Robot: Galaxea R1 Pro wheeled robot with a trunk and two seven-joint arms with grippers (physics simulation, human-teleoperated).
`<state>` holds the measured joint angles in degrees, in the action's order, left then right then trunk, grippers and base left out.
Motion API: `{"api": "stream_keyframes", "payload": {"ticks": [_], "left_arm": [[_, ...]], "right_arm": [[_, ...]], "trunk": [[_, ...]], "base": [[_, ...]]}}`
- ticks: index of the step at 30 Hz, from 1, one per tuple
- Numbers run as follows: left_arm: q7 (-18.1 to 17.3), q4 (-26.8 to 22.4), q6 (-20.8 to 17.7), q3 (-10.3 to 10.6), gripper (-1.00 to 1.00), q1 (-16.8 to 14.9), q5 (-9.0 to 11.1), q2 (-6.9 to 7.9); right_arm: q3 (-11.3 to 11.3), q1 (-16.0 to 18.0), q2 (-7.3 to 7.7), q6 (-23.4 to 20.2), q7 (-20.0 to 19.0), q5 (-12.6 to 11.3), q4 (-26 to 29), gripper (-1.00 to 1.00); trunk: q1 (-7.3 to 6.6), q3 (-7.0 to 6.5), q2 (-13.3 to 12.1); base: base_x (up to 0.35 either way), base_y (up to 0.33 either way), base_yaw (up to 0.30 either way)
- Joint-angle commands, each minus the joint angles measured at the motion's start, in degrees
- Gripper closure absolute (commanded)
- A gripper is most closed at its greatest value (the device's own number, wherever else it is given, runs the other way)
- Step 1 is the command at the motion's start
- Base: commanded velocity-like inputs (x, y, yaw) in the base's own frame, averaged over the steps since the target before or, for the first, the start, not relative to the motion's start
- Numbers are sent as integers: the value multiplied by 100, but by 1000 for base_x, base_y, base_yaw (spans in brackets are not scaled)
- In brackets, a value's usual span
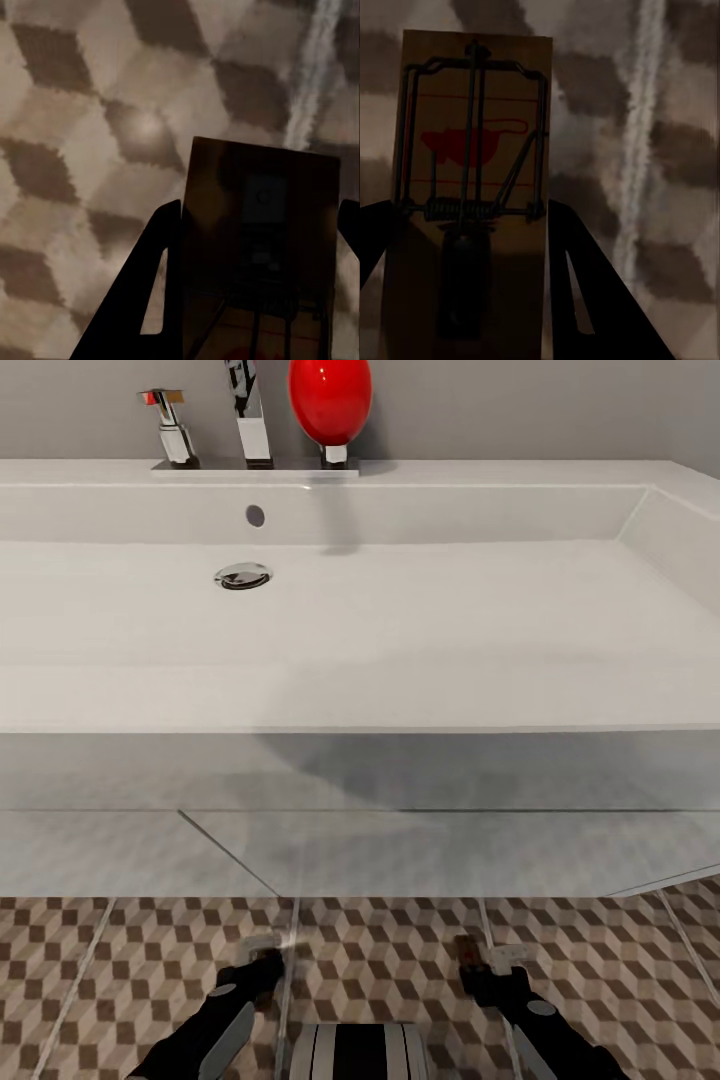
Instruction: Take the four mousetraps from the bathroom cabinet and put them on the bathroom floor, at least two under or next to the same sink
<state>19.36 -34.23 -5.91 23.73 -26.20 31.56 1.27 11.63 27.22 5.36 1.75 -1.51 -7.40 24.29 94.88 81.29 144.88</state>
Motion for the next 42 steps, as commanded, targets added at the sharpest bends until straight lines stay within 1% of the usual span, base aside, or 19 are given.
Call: {"api": "stream_keyframes", "payload": {"ticks": [1,5,7,9,10,11,13,14,16,19,24,30,32,36,42], "left_arm": [[73,-66,-26,50,100,-4,27,9],[82,-273,-22,49,100,-12,12,29],[87,-340,-12,37,100,-39,-135,68],[90,-408,-6,28,100,-103,-388,117],[93,-420,-4,26,100,-119,-454,125],[103,-439,-2,18,100,-143,-572,137],[113,-454,16,-11,100,-163,-685,150],[114,-456,34,-28,100,-167,-710,153],[126,-465,186,-130,100,-177,-769,163],[134,-472,376,-268,100,-187,-796,169],[139,-498,460,-350,100,-236,-807,166],[130,-521,540,-370,100,-274,-809,163],[124,-506,697,-370,100,-278,-811,151],[84,-472,895,-369,100,-280,-817,140],[63,-460,936,-369,100,-280,-820,125]], "right_arm": [[32,3,6,24,-18,-80,20,100],[27,14,45,37,31,-80,233,100],[16,72,74,34,186,-84,342,100],[5,161,82,30,279,-89,371,100],[4,177,83,29,292,-90,375,100],[1,203,85,28,311,-90,381,100],[0,233,86,28,330,-88,387,100],[-1,241,87,29,335,-88,388,100],[-2,277,87,38,347,-90,384,100],[-2,311,88,60,357,-90,377,100],[-2,325,88,69,359,-91,375,100],[2,328,88,71,355,-87,374,100],[4,328,85,75,354,-90,369,100],[5,328,80,85,353,-93,357,100],[20,328,79,101,353,-81,350,100]], "trunk": [[-1,4,1],[-1,4,1],[-1,4,1],[-1,4,1],[-1,4,1],[-1,4,1],[-1,4,1],[-1,4,1],[-1,4,1],[-1,4,1],[-1,4,1],[-1,4,1],[-1,4,1],[-1,4,1],[-1,4,1]], "base": [[0,0,0],[0,0,0],[0,0,0],[0,0,0],[0,0,0],[0,0,0],[0,0,0],[0,0,0],[0,0,0],[0,0,0],[0,0,0],[0,0,0],[0,0,0],[0,0,0],[0,0,0]]}}
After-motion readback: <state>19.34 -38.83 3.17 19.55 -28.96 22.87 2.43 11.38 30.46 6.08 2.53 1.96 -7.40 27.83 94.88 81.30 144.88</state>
